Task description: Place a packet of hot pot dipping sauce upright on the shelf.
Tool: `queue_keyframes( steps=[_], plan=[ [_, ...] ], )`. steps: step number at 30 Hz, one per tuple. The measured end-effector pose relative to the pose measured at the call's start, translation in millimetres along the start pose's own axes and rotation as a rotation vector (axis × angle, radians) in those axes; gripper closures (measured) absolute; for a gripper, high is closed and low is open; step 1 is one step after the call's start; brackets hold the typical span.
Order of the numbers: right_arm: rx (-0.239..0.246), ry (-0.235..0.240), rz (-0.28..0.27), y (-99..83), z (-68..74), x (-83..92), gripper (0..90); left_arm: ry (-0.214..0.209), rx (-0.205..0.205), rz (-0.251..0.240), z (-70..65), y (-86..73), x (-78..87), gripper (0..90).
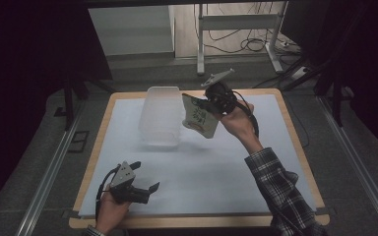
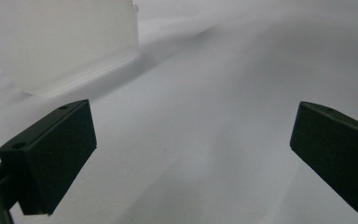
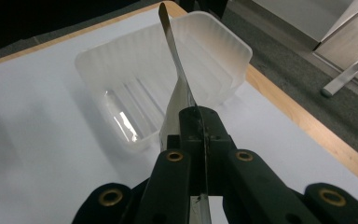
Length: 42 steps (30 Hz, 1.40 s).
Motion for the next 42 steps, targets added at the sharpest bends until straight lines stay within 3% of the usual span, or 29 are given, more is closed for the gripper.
queue_keyframes(
  steps=[18, 42],
  plan=[
    [0.023, 0.018, 0.005, 26.8, -8.8, -40.4, 89.2, -0.001, -0.001, 0.000, -0.1, -0.1, 0.4, 0.1],
    [0.040, 0.042, -0.041, 71.2, 2.6, -81.3, 89.2, 0.003, -0.001, 0.001, -0.3, 0.0, 0.8, 0.1]
  ],
)
Point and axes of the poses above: each handheld gripper's, and its own axes: x roughly backward along the jaws, y roughly out of its top, z roughly to its left, the point moved 10 cm from there along -x, roughly forward along the jaws, and after that the axes turned 12 degrees about x, right-handed, at the moved point
